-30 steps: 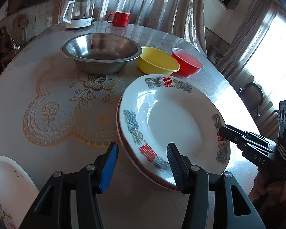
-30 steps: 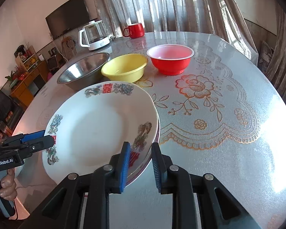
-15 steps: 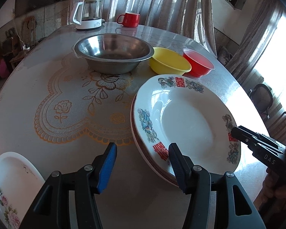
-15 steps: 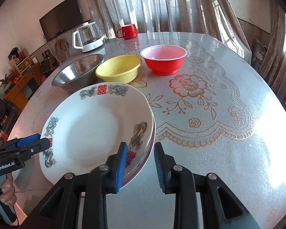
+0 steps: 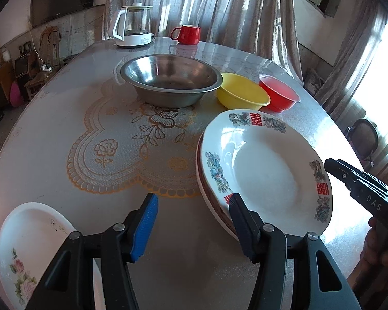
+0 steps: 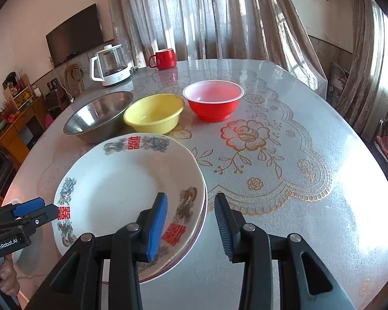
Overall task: Organize plates and bowls
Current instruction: 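Withdraw the left gripper from the stack toward the white rose-pattern plate, then grasp the rim of the white rose-pattern plate with the left gripper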
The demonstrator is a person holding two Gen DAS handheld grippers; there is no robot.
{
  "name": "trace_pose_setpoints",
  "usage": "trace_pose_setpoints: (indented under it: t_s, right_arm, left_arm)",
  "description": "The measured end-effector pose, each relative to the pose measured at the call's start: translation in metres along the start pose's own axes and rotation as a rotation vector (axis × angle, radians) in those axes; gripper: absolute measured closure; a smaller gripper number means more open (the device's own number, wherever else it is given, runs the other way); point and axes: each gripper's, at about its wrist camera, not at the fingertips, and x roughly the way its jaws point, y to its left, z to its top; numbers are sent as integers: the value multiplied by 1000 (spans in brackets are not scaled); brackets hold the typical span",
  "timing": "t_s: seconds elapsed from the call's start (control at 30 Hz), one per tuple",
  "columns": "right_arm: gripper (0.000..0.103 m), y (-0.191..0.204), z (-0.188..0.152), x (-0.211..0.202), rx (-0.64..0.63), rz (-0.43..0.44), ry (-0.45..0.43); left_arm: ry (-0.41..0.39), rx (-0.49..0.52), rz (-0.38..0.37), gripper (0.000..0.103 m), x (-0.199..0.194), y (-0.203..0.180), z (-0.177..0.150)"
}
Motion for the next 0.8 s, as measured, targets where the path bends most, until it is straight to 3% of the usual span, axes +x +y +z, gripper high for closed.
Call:
trace_pose_setpoints:
  t_s: [0.33,0.57,0.7,0.8]
  right_arm:
    - [65,26,34,-3,-15,9,-107]
    - [65,49,49,-6,-94,43,-153]
    - [65,72,51,-6,-166,123,-131]
    - [65,92,43,-3,-208,240,-92]
  left_arm:
    - [-53,-69,45,45,-27,28,-6]
    - [-99,-145,98,45,-49,54,-13]
    - [-130,-202,139,45,-61,72,-16]
    - [-137,-243,161,45,-67,85,-21]
